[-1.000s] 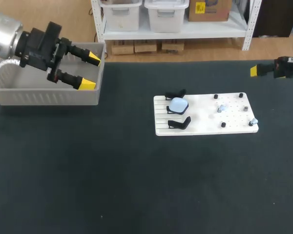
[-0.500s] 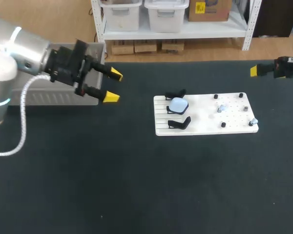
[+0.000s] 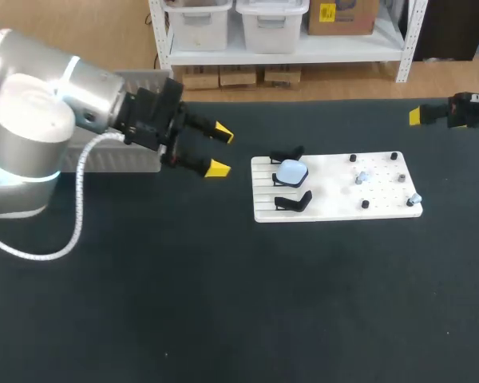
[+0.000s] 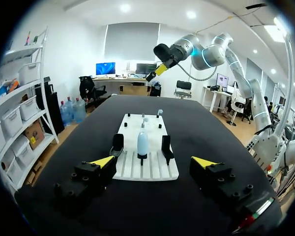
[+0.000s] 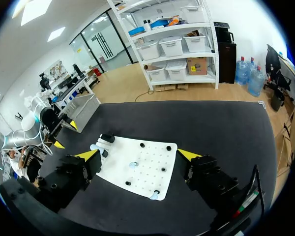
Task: Pick up each earbud case from the left stands, insert the matching earbuds, close the lid, and place the case in the box.
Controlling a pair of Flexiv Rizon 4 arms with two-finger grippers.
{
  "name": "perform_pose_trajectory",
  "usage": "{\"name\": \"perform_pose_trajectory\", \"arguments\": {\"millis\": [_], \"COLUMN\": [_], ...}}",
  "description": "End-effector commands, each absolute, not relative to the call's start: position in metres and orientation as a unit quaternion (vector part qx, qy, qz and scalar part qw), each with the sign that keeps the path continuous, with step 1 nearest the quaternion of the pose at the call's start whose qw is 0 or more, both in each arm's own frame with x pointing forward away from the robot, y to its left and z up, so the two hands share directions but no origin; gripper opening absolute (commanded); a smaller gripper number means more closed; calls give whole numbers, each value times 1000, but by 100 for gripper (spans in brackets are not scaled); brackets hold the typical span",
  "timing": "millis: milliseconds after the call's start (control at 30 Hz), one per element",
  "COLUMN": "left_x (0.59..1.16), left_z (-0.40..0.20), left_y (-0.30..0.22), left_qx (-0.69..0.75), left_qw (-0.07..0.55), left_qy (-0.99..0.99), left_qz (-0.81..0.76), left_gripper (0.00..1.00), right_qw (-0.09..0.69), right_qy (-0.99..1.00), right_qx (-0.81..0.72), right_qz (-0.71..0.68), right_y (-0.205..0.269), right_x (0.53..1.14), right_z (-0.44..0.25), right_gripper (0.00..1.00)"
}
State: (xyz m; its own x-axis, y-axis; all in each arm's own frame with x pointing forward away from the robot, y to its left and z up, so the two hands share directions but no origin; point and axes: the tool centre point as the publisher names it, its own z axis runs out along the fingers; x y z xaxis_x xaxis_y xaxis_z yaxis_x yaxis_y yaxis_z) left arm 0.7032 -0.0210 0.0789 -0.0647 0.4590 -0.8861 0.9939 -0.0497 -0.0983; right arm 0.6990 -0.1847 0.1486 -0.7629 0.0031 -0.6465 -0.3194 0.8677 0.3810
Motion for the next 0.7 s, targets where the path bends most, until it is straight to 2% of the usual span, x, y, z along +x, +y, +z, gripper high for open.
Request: {"name": "perform_pose_trajectory", "arguments": {"millis": [33, 700], "left_x": [702, 701], "left_z": [70, 40], "left_y": [-35, -69], "left_qx": [598, 582], "left_qw": [334, 358], "left_qy": [605, 598], "left_qz": [-406, -420], "left_gripper": [100, 100], "right_qw": [333, 333], "right_qy": [907, 907], "right_qx": [-87, -87], "right_qz": [241, 241], "right_y": [-185, -185], "right_x": [699, 699], "right_z": [149, 149], "right_gripper": [100, 100]}}
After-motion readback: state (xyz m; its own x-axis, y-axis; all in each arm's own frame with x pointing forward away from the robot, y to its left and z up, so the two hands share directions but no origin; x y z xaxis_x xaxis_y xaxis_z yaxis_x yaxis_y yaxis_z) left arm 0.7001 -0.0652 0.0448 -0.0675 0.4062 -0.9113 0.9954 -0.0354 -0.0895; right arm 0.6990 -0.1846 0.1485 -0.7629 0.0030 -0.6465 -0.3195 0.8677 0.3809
